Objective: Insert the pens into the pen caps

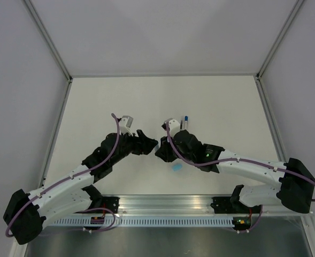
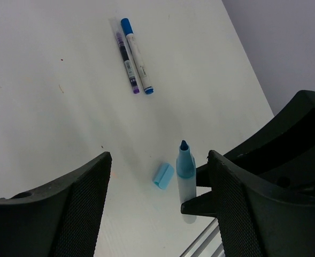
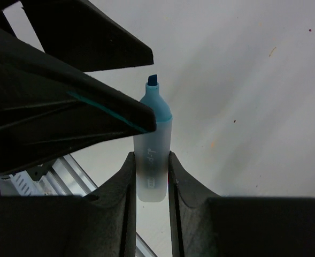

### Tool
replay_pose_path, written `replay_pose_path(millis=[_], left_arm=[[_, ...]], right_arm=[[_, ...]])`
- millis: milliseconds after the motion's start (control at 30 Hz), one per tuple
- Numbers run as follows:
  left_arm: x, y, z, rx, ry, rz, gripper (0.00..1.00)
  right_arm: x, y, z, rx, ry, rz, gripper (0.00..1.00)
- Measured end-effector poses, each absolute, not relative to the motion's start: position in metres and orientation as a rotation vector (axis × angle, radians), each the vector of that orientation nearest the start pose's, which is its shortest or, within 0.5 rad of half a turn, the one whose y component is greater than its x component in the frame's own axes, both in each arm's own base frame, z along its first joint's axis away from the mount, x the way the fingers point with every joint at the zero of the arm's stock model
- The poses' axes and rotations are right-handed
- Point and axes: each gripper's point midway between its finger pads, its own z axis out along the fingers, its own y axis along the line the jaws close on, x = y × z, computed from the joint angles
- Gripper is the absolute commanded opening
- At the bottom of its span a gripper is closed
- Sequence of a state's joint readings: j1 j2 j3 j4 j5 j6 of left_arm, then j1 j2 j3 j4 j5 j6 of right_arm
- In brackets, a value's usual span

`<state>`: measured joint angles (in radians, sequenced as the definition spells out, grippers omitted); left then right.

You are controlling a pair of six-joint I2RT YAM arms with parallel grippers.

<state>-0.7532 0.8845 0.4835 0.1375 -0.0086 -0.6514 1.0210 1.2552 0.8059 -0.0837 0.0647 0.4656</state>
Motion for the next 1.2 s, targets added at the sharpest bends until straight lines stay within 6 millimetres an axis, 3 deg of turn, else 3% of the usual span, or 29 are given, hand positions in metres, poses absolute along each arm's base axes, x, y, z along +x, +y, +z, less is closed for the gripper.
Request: replay_pose_path(millis=[433, 667, 767, 800, 900, 1067, 1200], left_arm=[[0.223, -0.253, 0.196, 0.116, 1.895, -1.029, 0.46], [0.221, -0.258, 0.206, 0.130, 1.862, -1.078, 0.02], [0.220, -0.258, 0.209, 0.136, 1.852, -1.088, 0.02], [0.220, -0.258, 0.210, 0.139, 1.845, -1.095, 0.02], [0.212, -0.259, 0.216, 0.167, 1.820, -1.135, 0.02], [0.182, -0.263, 0.258, 0.290, 1.668, -1.288, 0.02], [0.156, -0.264, 0.289, 0.402, 1.523, -1.398, 0.02]], right_arm=[[0.181, 0.361, 0.172, -0.560, 2.059, 0.858, 0.00], [0.187, 0.363, 0.182, -0.530, 2.037, 0.848, 0.01], [0.188, 0.362, 0.184, -0.526, 2.036, 0.840, 0.19], [0.188, 0.363, 0.185, -0.529, 2.035, 0.840, 0.32], [0.182, 0.366, 0.190, -0.566, 2.019, 0.875, 0.45], [0.156, 0.362, 0.212, -0.657, 1.895, 1.049, 0.49], [0.130, 0.354, 0.232, -0.714, 1.771, 1.204, 0.43]])
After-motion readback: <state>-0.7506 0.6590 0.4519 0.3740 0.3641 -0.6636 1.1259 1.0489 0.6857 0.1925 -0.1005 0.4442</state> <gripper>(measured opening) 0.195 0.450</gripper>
